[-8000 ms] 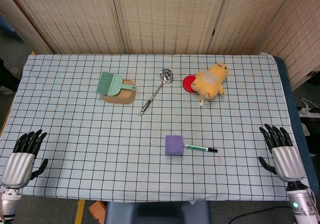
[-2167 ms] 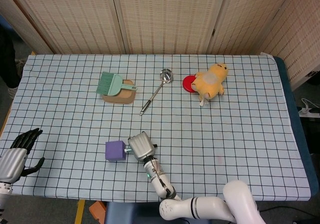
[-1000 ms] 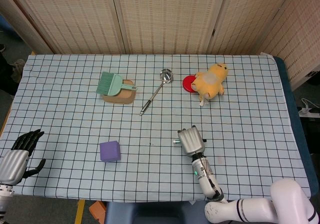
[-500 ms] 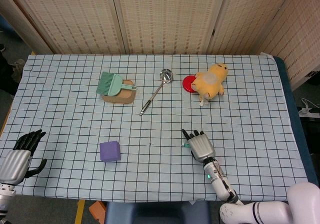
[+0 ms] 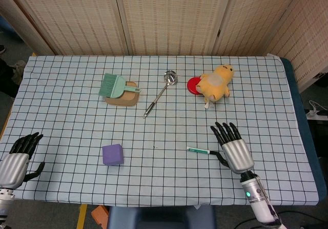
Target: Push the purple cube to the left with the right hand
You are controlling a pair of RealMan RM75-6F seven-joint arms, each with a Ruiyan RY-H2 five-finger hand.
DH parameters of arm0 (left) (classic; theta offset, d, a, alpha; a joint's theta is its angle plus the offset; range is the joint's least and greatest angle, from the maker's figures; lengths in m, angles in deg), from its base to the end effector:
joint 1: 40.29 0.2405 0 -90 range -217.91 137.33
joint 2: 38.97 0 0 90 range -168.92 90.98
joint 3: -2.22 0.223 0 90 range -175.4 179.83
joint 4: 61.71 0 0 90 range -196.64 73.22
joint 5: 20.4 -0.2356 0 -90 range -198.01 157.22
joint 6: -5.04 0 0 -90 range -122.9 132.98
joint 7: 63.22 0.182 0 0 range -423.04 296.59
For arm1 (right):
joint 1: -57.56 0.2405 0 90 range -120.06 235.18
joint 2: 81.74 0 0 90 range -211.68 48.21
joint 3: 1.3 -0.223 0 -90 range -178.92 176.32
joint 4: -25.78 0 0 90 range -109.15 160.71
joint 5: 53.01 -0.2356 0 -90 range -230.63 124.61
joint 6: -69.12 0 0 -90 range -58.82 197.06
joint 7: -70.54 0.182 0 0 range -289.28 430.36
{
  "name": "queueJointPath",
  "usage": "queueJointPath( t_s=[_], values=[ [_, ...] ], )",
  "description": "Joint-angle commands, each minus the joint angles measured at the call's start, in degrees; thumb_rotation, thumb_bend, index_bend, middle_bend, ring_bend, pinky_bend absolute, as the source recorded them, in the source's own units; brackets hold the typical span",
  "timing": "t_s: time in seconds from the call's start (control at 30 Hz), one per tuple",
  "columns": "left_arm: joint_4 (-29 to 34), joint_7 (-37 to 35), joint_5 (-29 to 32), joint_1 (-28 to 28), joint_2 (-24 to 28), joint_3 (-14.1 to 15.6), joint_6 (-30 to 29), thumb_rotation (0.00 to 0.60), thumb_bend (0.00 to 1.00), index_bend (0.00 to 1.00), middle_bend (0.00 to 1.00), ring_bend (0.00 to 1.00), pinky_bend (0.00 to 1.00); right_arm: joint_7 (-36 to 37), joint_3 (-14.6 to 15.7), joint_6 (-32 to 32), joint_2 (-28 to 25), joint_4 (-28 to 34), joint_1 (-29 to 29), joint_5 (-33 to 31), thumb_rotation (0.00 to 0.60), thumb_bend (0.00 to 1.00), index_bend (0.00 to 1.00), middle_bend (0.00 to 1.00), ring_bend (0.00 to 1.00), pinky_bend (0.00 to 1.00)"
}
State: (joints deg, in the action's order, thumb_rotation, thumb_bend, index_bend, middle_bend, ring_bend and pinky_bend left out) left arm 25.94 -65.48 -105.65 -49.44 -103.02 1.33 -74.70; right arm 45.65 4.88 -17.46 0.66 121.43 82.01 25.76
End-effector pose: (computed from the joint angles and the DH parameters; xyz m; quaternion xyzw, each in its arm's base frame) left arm -0.3061 0.2343 0.1117 -0.6320 -0.3909 -0.3570 0.5660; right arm -0.1809 -0.2475 0.0073 0.6900 -0.3201 0.3911 0.5182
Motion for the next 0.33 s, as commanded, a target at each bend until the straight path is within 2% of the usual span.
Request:
queueJointPath(
  t_s=[0.03,0.13,0.33],
  values=[
    [0.5,2.6,0.8,0.3,-0.7,-0.3,-0.4,0.600,0.40,0.00,0.00,0.00,0.07,11.9,2.8,-10.7,-3.6,-9.7,-9.0,6.7,0.600,0.20,0.00,0.00,0.00,0.00],
    [0.8,5.0,0.7,0.7,-1.5,-0.6,-1.6,0.600,0.40,0.00,0.00,0.00,0.07,13.8,2.3,-11.3,-4.9,-12.5,-10.8,6.9,0.600,0.20,0.00,0.00,0.00,0.00],
    [0.5,7.5,-0.1,1.0,-3.0,-0.7,-3.0,0.600,0.40,0.00,0.00,0.00,0.07,14.4,0.9,-10.6,-6.6,-10.3,-12.1,8.4,0.600,0.20,0.00,0.00,0.00,0.00]
  ],
)
